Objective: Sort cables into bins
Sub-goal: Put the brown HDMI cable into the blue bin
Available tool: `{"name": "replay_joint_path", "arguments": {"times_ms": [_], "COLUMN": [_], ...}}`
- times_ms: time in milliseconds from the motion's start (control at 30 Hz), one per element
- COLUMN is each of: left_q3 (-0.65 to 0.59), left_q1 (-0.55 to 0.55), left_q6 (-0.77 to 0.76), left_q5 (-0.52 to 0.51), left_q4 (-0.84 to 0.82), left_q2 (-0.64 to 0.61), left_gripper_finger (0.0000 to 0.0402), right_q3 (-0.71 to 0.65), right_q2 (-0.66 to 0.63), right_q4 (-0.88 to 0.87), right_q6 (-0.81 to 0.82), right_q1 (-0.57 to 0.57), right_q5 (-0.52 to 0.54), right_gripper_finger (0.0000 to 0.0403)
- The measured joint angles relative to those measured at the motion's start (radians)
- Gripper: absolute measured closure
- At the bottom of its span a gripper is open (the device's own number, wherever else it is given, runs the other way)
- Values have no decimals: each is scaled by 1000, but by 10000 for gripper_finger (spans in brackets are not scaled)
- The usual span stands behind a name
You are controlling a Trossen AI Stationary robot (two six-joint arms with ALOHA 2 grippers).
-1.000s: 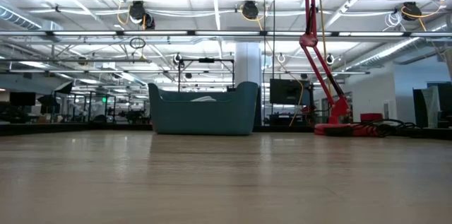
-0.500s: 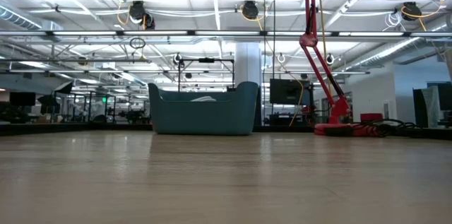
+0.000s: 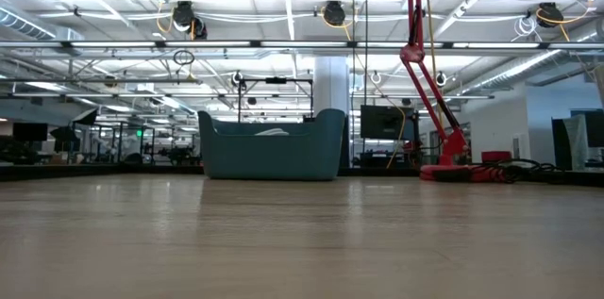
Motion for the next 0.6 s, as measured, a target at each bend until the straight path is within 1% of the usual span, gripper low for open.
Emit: {"name": "replay_joint_path", "arguments": {"times_ms": [67, 100, 167, 200, 267, 367, 533, 600], "left_q3": [0, 0, 0, 0, 0, 0, -1, -2], "left_q1": [14, 21, 35, 44, 70, 132, 253, 306], "left_q6": [2, 4, 8, 16, 18, 12, 24, 27], "left_q5": [8, 11, 14, 22, 42, 106, 235, 273], "left_q4": [-3, -6, -21, -26, -26, -24, 29, 41], "left_q2": [-3, -4, -4, -3, -2, -7, -15, -15], "left_gripper_finger": [298, 314, 360, 374, 375, 375, 375, 375], "right_q3": [0, 0, 0, 0, 0, 1, 2, 2], "right_q2": [0, 0, 0, 1, 0, 0, -13, -27], "right_q4": [-4, -4, -4, -4, -1, -7, -68, -107], "right_q6": [-5, -13, -38, -52, -80, -124, -134, -132], "right_q1": [0, 0, -1, -2, -3, -3, -24, -44], "right_q5": [-1, -1, -2, -5, -16, -44, -60, -94], "right_gripper_finger": [348, 348, 345, 340, 329, 305, 258, 239]}}
